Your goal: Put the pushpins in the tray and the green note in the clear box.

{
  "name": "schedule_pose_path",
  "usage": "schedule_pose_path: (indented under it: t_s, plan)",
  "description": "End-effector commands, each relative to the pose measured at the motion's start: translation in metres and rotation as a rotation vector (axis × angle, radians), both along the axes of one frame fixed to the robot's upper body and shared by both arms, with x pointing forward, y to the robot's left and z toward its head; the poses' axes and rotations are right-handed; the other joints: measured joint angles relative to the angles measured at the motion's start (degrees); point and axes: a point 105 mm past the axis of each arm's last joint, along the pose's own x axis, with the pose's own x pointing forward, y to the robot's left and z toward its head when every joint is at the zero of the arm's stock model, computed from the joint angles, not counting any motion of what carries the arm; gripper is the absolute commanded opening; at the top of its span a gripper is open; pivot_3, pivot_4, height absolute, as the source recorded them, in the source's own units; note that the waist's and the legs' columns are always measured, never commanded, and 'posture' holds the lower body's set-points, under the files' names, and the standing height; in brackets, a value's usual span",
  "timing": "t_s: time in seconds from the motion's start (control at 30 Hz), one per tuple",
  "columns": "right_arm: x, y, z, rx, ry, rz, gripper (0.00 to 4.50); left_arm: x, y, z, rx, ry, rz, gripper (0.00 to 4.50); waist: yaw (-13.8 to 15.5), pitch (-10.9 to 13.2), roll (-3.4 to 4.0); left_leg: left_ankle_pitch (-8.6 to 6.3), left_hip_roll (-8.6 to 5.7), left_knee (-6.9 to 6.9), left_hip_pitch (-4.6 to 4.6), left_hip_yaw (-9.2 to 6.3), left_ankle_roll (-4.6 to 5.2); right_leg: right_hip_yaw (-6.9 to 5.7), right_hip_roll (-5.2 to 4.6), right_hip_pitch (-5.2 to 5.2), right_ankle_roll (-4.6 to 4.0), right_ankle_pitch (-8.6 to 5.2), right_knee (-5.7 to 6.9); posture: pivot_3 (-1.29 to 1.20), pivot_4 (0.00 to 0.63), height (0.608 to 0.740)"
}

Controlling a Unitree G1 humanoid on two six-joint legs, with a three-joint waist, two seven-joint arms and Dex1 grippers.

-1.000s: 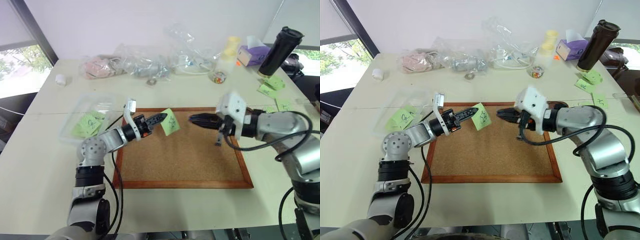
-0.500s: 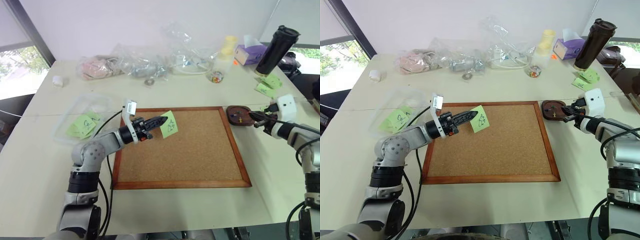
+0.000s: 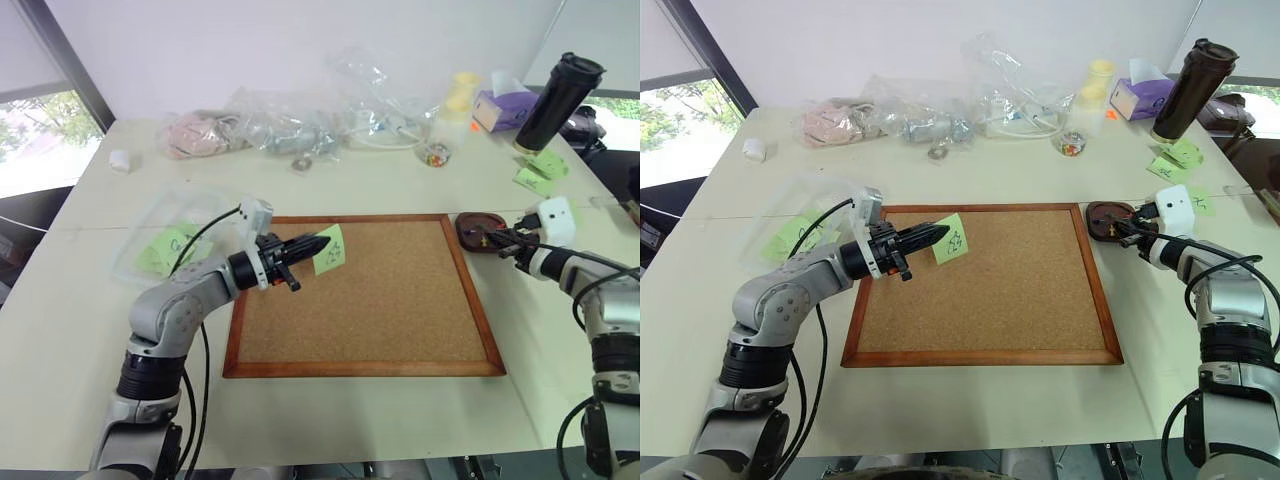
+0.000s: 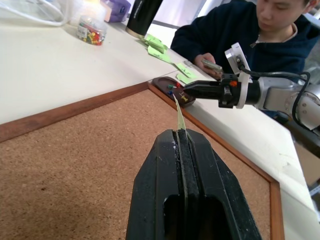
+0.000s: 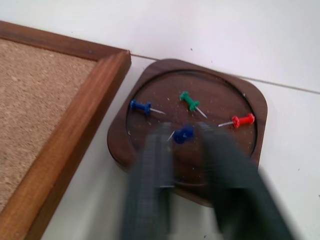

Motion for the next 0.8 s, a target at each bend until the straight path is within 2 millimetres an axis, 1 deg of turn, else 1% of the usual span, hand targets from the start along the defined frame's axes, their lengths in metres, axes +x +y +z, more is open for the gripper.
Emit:
schedule_pose_path:
  t_s: [0.03, 0.07, 0.1, 0.13, 0.37, 0.47, 0.53, 0.63, 0.7, 0.73, 0.8]
  plan:
    - [0.005, 0.001, 0.016, -0.014, -0.063, 0.006, 3.00, -0.004, 0.000, 0.013, -0.003, -0.069, 0.000, 0.00, 0.0, 0.0, 0.00, 0.00, 0.00, 0.00, 0.00, 0.00, 0.00, 0.00, 0.00, 0.00, 0.00, 0.00, 0.00, 0.00, 0.150, 0.740]
    - [0.005, 0.000, 0.017, -0.014, -0.064, 0.006, 3.49, -0.004, -0.001, 0.014, -0.003, -0.070, -0.001, 0.00, 0.0, 0.0, 0.00, 0.00, 0.00, 0.00, 0.00, 0.00, 0.00, 0.00, 0.00, 0.00, 0.00, 0.00, 0.00, 0.00, 0.150, 0.740]
    - [0.005, 0.001, 0.017, -0.017, -0.065, 0.008, 4.09, -0.004, -0.001, 0.014, 0.000, -0.074, 0.000, 0.00, 0.0, 0.0, 0.00, 0.00, 0.00, 0.00, 0.00, 0.00, 0.00, 0.00, 0.00, 0.00, 0.00, 0.00, 0.00, 0.00, 0.150, 0.740]
    - [0.005, 0.001, 0.017, -0.018, -0.066, 0.009, 4.46, -0.004, -0.001, 0.015, 0.002, -0.076, 0.000, 0.00, 0.0, 0.0, 0.00, 0.00, 0.00, 0.00, 0.00, 0.00, 0.00, 0.00, 0.00, 0.00, 0.00, 0.00, 0.00, 0.00, 0.150, 0.740]
    - [0.006, 0.004, 0.027, -0.009, -0.093, 0.025, 4.46, -0.002, 0.000, 0.019, 0.001, -0.088, 0.010, 0.00, 0.0, 0.0, 0.00, 0.00, 0.00, 0.00, 0.00, 0.00, 0.00, 0.00, 0.00, 0.00, 0.00, 0.00, 0.00, 0.00, 0.150, 0.740]
    - [0.005, 0.010, 0.036, -0.004, -0.115, 0.061, 4.46, 0.000, 0.001, 0.023, 0.000, -0.102, 0.019, 0.00, 0.0, 0.0, 0.00, 0.00, 0.00, 0.00, 0.00, 0.00, 0.00, 0.00, 0.00, 0.00, 0.00, 0.00, 0.00, 0.00, 0.150, 0.740]
    - [0.000, 0.031, 0.048, 0.032, -0.133, 0.154, 4.46, 0.002, 0.005, 0.030, 0.012, -0.134, 0.041, 0.00, 0.0, 0.0, 0.01, 0.00, 0.00, 0.00, 0.00, 0.00, 0.00, 0.00, 0.00, 0.00, 0.00, 0.00, 0.00, 0.00, 0.150, 0.740]
    - [-0.012, 0.063, 0.063, 0.060, -0.144, 0.312, 4.46, 0.005, 0.012, 0.040, 0.031, -0.180, 0.078, 0.00, -0.1, 0.0, 0.01, 0.00, 0.04, -0.01, -0.01, -0.01, 0.00, 0.00, 0.01, -0.02, 0.00, 0.00, 0.00, 0.00, 0.150, 0.740]
    - [-0.031, 0.106, 0.080, 0.090, -0.156, 0.516, 4.46, 0.013, 0.030, 0.057, 0.055, -0.240, 0.185, 0.00, -0.2, 0.0, 0.01, 0.00, 0.04, -0.03, -0.01, -0.01, 0.00, 0.00, 0.01, -0.02, 0.00, 0.00, 0.00, 0.00, 0.150, 0.740]
    - [-0.038, 0.119, 0.085, 0.098, -0.156, 0.576, 4.46, 0.016, 0.037, 0.063, 0.063, -0.257, 0.225, 0.00, -0.2, 0.0, 0.00, 0.00, 0.06, -0.03, -0.01, -0.02, 0.00, 0.00, 0.01, -0.02, 0.00, 0.00, 0.00, 0.00, 0.150, 0.740]
    - [-0.050, 0.143, 0.090, 0.108, -0.153, 0.681, 4.46, 0.020, 0.057, 0.074, 0.088, -0.292, 0.319, 0.00, -0.3, 0.0, 0.00, 0.00, 0.09, -0.03, -0.01, -0.03, 0.00, 0.00, 0.01, -0.03, 0.00, 0.00, 0.00, 0.00, 0.150, 0.740]
